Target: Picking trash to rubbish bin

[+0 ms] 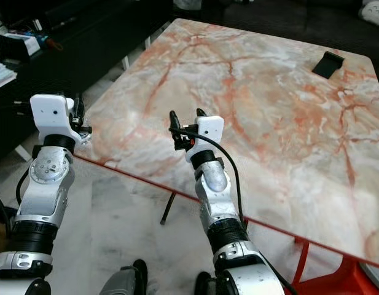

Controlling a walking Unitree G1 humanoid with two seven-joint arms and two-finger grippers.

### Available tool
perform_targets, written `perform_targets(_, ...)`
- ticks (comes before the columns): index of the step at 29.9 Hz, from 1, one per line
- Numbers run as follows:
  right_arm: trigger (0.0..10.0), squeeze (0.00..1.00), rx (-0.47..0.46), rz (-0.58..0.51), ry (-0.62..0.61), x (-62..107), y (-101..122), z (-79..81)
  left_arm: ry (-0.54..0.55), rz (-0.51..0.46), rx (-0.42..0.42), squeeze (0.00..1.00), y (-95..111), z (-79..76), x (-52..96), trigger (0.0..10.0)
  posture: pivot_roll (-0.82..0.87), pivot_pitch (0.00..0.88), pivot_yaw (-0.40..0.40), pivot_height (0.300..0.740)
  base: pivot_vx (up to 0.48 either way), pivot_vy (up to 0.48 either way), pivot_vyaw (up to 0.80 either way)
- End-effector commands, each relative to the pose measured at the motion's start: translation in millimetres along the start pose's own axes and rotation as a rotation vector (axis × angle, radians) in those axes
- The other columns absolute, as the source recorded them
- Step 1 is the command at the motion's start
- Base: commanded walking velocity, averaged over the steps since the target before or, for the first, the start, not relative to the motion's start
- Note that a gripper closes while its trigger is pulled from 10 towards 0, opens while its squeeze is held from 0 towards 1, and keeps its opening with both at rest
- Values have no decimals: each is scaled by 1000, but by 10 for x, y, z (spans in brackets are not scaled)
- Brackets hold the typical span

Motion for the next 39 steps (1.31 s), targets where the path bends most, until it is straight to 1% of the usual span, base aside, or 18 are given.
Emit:
perform_targets(1,10000,0,6,5,-6,3,-6,-25,10,-12,-2,0,35,22,7,10000,121,133,-7,740,-274,0,0)
perform_targets(16,10000,0,6,13,-13,22,-28,-49,17,4,-6,0,9,33,36,10000,118,145,-10,740,-274,0,0)
perform_targets(21,10000,0,10,74,-23,74,-149,-84,2,83,-25,0,-180,27,124,10000,120,147,-14,740,-109,0,0)
perform_targets(22,10000,0,6,92,-26,98,-192,-93,-8,110,-35,0,-263,23,168,10000,119,147,-13,740,0,0,0)
perform_targets(24,10000,0,5,115,-30,135,-249,-109,-10,145,-26,0,-364,27,224,10000,118,150,-14,740,0,0,0)
perform_targets(26,10000,0,7,129,-31,156,-281,-117,-11,168,-16,0,-422,29,256,10000,118,150,-14,740,0,0,0)
perform_targets(28,10000,0,7,130,-31,159,-286,-118,-11,172,-15,0,-429,30,262,10000,118,150,-14,740,0,0,0)
perform_targets(29,10000,0,2,190,-55,251,-417,-173,-31,247,-16,0,-624,27,373,10000,119,154,-17,740,0,0,0)
perform_targets(30,10000,0,-2,293,-92,427,-633,-263,-56,369,-13,0,-929,37,589,10000,117,155,-19,740,0,0,0)
perform_targets(33,10000,0,-1,392,-121,618,-826,-343,-57,471,-26,0,-1172,77,804,10000,117,151,-19,740,0,0,0)
perform_targets(34,10000,0,-17,458,-141,747,-944,-385,-60,524,-24,0,-1294,94,925,10000,117,151,-21,740,0,0,0)
perform_targets(35,10000,0,-23,475,-146,780,-973,-394,-61,537,-20,0,-1323,96,955,10000,117,151,-21,740,0,0,0)
perform_targets(36,10000,0,-20,535,-158,893,-1068,-418,-63,585,-41,0,-1418,118,1056,10000,115,149,-22,740,0,0,0)
perform_targets(39,10000,0,-13,617,-178,1061,-1191,-459,-60,654,-57,0,-1551,155,1204,10000,106,147,-22,740,0,0,0)
Point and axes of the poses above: a point about 5 cm out from each wrist's last joint towards the gripper, its own x axis pointing back from the gripper into the wrist, its own y axis along the axis of the wrist's last joint, z = x × y, the point moved 1 cm from there along -x, pointing out of the wrist towards the gripper, and after that the axes turned 1 degree about x, right-handed, at the moved point
